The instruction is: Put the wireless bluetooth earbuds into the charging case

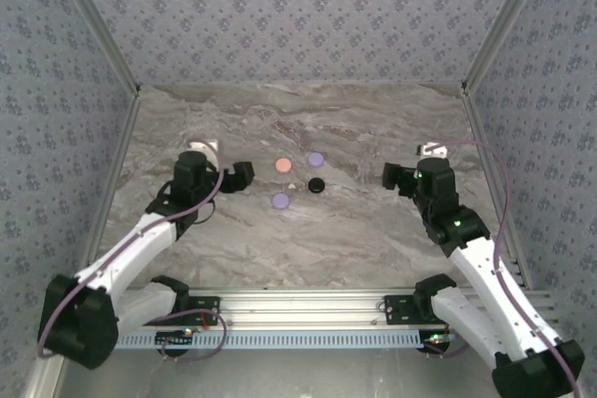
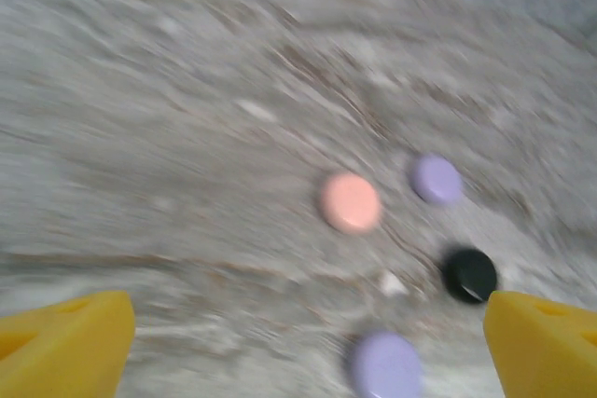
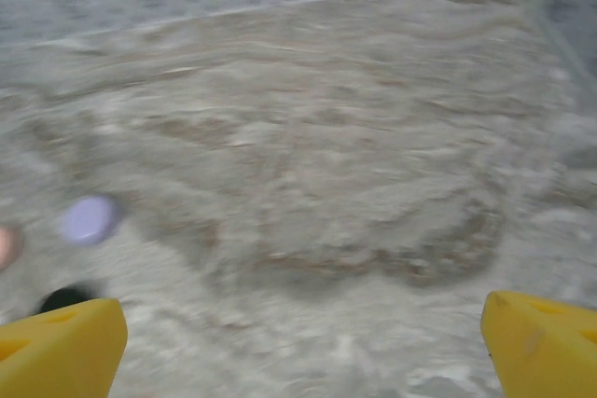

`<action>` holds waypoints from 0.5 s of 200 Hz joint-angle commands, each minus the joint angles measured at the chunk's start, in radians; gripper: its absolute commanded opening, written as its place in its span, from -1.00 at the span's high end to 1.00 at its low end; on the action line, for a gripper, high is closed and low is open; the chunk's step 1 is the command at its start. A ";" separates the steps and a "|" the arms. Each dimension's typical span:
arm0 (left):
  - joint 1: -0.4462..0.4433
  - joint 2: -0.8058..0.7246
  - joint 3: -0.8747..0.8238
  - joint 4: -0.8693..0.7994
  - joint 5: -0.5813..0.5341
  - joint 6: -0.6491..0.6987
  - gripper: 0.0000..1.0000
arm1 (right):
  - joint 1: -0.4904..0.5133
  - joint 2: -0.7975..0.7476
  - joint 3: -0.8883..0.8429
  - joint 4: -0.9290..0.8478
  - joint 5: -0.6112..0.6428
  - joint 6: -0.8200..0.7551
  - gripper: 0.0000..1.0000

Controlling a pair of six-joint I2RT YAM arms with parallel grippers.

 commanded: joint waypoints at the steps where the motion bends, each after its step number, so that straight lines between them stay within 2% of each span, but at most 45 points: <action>1: 0.050 -0.091 -0.082 -0.026 -0.273 0.073 -0.95 | -0.144 0.014 -0.148 0.275 -0.031 -0.039 -0.99; 16: 0.067 -0.137 -0.153 0.041 -0.416 0.117 -0.98 | -0.229 0.031 -0.270 0.437 -0.051 -0.039 -0.99; 34: 0.104 -0.169 -0.212 0.107 -0.481 0.152 -0.99 | -0.279 0.065 -0.388 0.638 -0.071 -0.075 -0.99; 71: 0.198 -0.165 -0.236 0.160 -0.474 0.218 -0.99 | -0.302 0.235 -0.441 0.846 -0.182 -0.210 -1.00; 83: 0.220 -0.135 -0.256 0.215 -0.469 0.256 -0.98 | -0.303 0.306 -0.452 0.940 -0.217 -0.210 -1.00; 100: 0.268 -0.066 -0.293 0.328 -0.404 0.295 -0.99 | -0.302 0.395 -0.427 1.020 -0.264 -0.219 -1.00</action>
